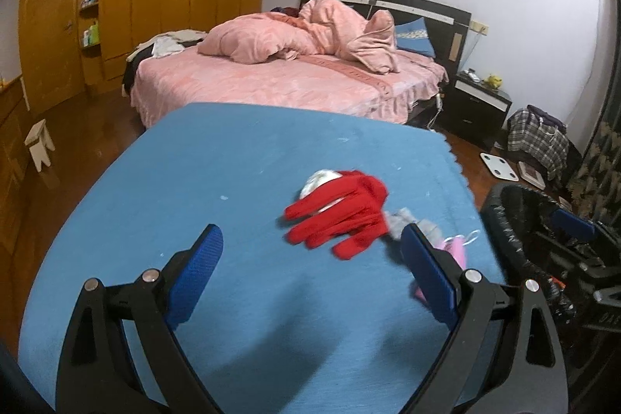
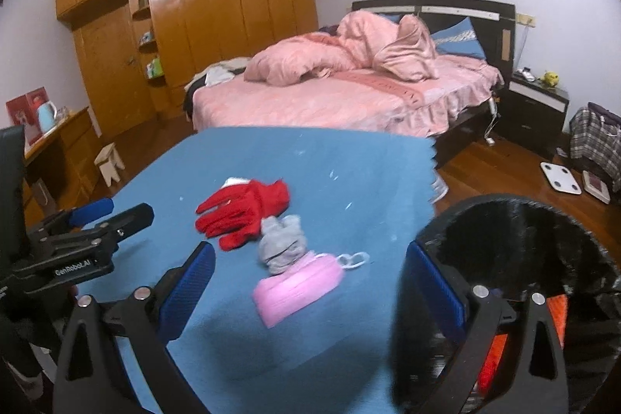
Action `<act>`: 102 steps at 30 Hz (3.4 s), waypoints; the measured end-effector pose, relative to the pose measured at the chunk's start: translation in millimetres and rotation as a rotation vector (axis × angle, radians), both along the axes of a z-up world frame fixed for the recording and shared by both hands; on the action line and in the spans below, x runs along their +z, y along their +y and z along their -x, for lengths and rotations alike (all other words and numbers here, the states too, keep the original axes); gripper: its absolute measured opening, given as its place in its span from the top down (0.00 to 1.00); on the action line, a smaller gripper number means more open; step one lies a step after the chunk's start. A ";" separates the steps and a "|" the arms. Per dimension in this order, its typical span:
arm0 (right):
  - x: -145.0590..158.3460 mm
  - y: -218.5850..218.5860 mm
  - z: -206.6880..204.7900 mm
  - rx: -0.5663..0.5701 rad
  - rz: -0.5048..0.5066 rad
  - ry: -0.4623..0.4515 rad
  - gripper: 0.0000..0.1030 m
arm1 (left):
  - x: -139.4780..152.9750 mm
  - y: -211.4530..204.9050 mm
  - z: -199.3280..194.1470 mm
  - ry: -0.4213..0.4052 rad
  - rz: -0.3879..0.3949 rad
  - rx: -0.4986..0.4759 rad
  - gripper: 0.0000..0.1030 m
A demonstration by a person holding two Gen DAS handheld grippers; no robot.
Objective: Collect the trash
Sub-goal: 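Move both tools back over the gloves, sock and pink case on the mat, then grasp the pink case with the right tool, then grasp the grey sock with the left tool while the right tool holds the pink case, then carry the grey sock and pink case in both tools over the bin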
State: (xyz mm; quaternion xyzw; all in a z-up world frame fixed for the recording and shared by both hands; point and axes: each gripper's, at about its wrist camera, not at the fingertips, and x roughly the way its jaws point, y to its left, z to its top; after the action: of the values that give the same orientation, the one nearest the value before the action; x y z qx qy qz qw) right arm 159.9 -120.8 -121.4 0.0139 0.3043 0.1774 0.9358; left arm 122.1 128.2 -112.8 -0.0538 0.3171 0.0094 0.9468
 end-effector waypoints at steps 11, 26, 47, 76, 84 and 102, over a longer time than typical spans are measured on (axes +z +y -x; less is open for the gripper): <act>-47.9 31.0 -27.5 0.034 0.057 0.099 0.10 | -22.1 22.5 -2.8 0.039 0.002 0.026 0.12; -80.6 39.9 -47.6 0.064 0.090 0.231 0.41 | -39.0 21.9 -13.9 0.077 0.010 0.024 0.12; -38.0 9.0 -44.7 0.047 0.038 0.146 0.76 | -28.5 -14.6 -22.4 0.050 0.013 -0.049 0.12; -24.5 -70.8 -57.2 -0.109 0.010 0.102 0.76 | -73.5 -123.3 -93.6 0.192 -0.067 -0.201 0.61; -16.4 -72.7 -53.8 -0.114 0.007 0.080 0.76 | -57.2 -122.4 -84.6 0.144 -0.050 -0.201 0.70; 28.8 -106.7 -24.3 -0.170 -0.009 0.002 0.76 | 24.6 -151.4 -40.5 -0.012 -0.006 -0.274 0.70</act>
State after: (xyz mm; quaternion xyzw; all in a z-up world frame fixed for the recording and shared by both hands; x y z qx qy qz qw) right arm 184.1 -227.5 -92.6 0.0441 0.3022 0.0986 0.9471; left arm 162.6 -23.2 -88.2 -0.0073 0.3159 -0.1196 0.9412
